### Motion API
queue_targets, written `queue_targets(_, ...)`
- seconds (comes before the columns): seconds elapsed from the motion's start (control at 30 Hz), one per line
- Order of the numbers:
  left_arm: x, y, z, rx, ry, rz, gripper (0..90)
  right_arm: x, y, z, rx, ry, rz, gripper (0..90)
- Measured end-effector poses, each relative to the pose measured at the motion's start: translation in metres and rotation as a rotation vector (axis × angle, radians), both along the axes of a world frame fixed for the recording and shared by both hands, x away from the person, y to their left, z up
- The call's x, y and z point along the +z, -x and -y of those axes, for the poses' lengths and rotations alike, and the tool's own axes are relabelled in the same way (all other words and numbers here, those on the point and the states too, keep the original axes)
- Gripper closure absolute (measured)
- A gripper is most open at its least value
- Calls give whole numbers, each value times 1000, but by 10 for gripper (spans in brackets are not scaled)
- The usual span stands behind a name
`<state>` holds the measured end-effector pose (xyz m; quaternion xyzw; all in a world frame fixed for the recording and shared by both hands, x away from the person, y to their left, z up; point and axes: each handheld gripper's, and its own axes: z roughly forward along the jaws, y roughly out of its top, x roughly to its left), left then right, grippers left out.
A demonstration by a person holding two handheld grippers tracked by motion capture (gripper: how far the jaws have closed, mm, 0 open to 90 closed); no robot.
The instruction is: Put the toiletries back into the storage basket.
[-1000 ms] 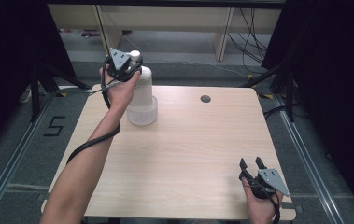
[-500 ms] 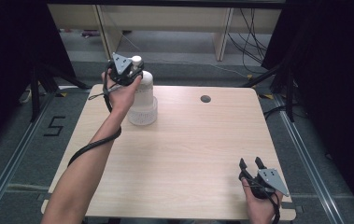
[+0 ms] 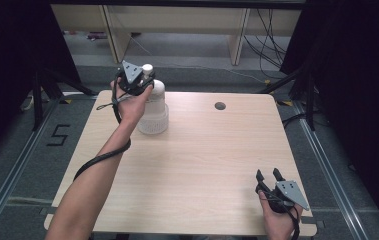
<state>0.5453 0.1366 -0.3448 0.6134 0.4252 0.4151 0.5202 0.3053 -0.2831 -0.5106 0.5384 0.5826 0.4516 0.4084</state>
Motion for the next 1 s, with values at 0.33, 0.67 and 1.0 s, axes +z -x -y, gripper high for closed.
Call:
queue_targets(0.33,-6,1,1,-3,-5,-10,593,0,-1,1,7,19,8,413)
queue_targets(0.67,-14,1,2,-5,-11,-26,593,0,0,0,5,6,4,413)
queue_targets(1.0,-18,0,2,-4,-11,-31,593,0,0,0,21,-2,-7,414)
